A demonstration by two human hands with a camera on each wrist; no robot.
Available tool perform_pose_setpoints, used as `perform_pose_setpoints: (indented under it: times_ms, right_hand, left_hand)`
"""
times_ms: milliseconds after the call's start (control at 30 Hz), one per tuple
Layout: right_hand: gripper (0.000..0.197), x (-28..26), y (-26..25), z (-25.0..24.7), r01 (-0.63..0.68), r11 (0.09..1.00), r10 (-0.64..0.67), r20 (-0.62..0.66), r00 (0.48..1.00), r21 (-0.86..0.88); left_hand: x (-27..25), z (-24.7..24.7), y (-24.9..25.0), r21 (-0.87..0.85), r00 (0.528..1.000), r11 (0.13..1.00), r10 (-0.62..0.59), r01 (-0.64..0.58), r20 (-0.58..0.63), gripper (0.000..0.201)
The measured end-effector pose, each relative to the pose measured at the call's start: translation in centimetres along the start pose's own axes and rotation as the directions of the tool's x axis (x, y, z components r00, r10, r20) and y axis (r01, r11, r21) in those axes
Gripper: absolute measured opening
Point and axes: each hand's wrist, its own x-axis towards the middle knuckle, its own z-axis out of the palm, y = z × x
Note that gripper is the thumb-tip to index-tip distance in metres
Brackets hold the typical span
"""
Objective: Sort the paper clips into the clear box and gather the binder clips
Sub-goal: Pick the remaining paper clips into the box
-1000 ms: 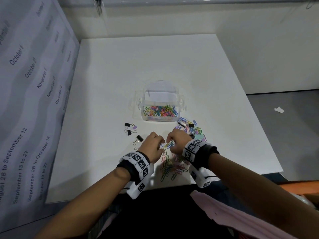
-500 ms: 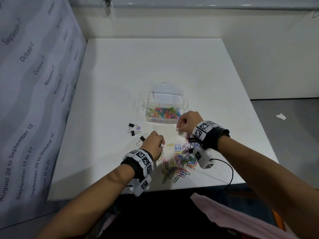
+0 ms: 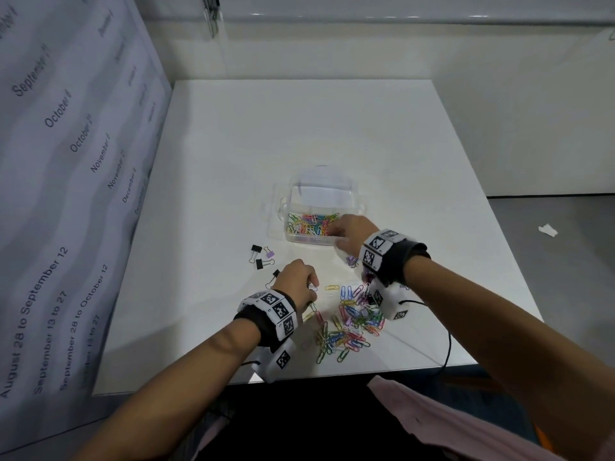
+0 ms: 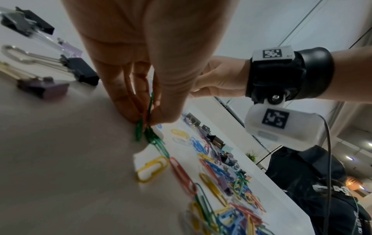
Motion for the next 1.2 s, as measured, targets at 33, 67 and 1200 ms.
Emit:
perform_pose_setpoints:
  times_ms: [33,67,1200]
  right_hand:
    - [0.032,-0.1,-0.2,0.6,0.017,1.0,-0.017,0.019,1.0,-0.02]
    - [0.032,-0.2,-0.4,1.1,0.023,1.0,-0.022,0.021,1.0,-0.021]
    - [0.039,-6.3,3.1,4.5,0.109,0.974,-0.07,0.199,0.978,-0.196]
  left_hand:
    - [0.0,0.0,0.0,0.002,1.0,1.0,0.003,-0.003,0.005,0.02]
    - [0.0,-0.1,0.1,0.004,1.0,1.0,0.007,-0.007,0.009,0.02]
    - [-1.0,-0.8,-0.5,0.136,0.954,0.952,0.252,-0.274,0.164,0.056]
